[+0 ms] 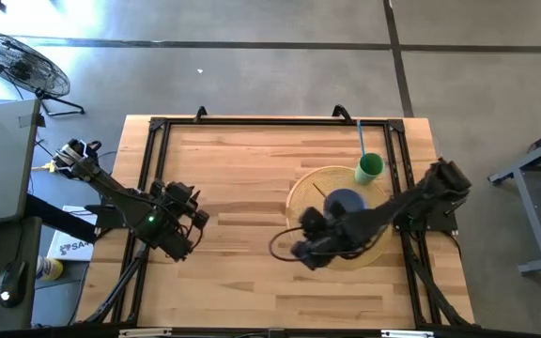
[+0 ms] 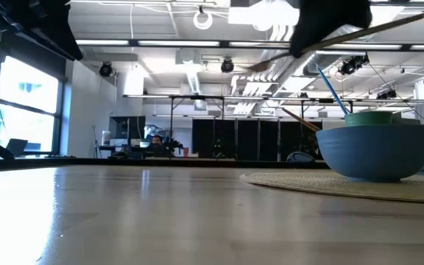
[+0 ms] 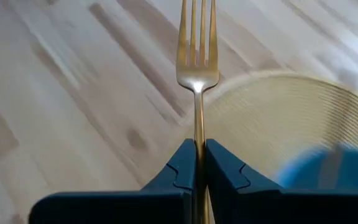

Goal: Pick & Place Utensil
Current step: Put the fork into the blue bowl

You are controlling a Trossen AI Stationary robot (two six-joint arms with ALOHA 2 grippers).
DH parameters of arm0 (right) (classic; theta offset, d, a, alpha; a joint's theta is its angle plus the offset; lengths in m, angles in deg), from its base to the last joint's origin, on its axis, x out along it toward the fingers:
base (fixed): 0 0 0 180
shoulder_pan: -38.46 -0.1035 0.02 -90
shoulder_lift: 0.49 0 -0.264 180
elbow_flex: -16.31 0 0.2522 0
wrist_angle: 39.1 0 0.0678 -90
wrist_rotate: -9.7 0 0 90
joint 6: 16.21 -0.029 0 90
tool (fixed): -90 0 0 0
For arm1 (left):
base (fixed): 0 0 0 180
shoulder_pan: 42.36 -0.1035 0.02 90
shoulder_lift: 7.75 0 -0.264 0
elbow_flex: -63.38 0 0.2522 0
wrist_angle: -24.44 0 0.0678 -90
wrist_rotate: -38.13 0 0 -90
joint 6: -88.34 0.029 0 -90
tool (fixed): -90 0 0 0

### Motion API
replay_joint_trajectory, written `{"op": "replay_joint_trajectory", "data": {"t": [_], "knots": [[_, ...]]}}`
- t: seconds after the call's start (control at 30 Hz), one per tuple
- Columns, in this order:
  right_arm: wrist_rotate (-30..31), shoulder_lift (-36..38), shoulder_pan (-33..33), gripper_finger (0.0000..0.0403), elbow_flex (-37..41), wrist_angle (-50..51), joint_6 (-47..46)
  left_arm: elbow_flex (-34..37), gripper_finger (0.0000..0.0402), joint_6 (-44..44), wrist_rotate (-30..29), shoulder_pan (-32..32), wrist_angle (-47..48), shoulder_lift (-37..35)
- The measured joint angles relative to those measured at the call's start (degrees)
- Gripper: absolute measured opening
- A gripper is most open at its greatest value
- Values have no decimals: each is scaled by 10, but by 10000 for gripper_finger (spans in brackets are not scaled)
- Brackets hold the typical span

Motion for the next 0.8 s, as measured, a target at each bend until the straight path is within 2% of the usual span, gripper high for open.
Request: {"op": "replay_joint_trajectory", "data": {"t": [0.17, 0.37, 0.57, 0.8], "knots": [[4, 43, -35, 9, 0, 163, -133, 0, 90, 0, 0, 0, 0, 0], [-59, 63, -65, 9, 1, 318, -249, 0, 90, 0, 0, 0, -7, 0], [-140, 104, -70, 9, 90, 293, -261, 0, 90, 0, 0, 0, -11, 0], [-147, 194, -62, 9, 231, 176, -237, 0, 90, 0, -1, 0, -14, 0]]}}
